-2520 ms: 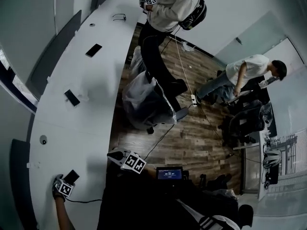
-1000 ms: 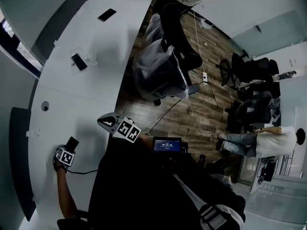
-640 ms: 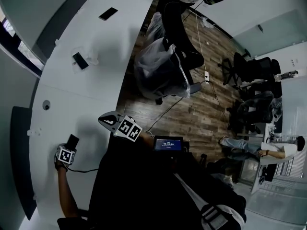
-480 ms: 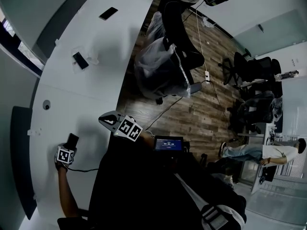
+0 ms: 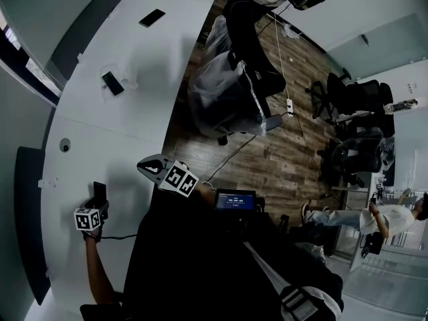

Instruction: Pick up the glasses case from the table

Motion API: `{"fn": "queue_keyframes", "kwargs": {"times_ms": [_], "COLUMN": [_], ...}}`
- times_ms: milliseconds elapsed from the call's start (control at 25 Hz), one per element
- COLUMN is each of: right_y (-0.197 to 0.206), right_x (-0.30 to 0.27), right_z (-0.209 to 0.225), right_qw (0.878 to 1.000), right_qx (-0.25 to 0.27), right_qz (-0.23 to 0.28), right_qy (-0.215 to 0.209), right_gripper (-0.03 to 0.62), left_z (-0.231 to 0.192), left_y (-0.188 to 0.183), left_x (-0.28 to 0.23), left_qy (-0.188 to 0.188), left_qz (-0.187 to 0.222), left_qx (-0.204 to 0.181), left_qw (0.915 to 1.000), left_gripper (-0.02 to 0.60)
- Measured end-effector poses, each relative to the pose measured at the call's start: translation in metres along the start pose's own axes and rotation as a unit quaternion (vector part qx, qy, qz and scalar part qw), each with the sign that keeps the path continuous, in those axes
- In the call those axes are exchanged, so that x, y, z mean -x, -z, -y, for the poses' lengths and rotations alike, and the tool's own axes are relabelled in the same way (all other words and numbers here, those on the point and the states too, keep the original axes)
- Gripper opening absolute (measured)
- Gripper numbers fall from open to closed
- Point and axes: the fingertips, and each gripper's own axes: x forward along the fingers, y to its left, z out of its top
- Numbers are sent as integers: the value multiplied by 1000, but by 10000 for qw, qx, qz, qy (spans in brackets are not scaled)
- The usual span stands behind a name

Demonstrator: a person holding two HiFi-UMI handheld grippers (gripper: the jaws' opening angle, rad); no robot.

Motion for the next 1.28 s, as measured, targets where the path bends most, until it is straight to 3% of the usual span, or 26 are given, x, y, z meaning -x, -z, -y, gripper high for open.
{"fn": "queue_keyframes", "kwargs": {"times_ms": [200, 360, 520, 680, 840, 1000, 1280], "right_y": [0, -1, -3, -3, -7, -6, -7], "right_x": [-2, -5, -8, -12, -29, -16, -7], "right_z": [-3, -6, -9, -11, -21, -20, -18], "right_qw": [10000, 9999, 9997, 9996, 9983, 9964, 9963], "right_qx": [38, 85, 126, 195, 492, 748, 779], "right_qz": [-14, -19, -22, -36, 33, -39, -42], "right_qy": [-56, -118, -189, -213, -309, -386, -362], "right_gripper": [8, 8, 8, 8, 6, 6, 6], "left_z": [21, 35, 40, 44, 41, 34, 40], "left_y": [-24, -43, -59, -76, -75, -70, -77], "left_x": [18, 37, 64, 95, 128, 105, 99], "left_qy": [167, 353, 507, 682, 471, 660, 802], "left_qz": [813, 1566, 2483, 3265, 3458, 3660, 3652], "left_qx": [413, 886, 1523, 1845, 2085, 2281, 2281], "left_qw": [9957, 9830, 9553, 9245, 9136, 8998, 8990], "left_gripper": [291, 291, 291, 292, 291, 291, 293]}}
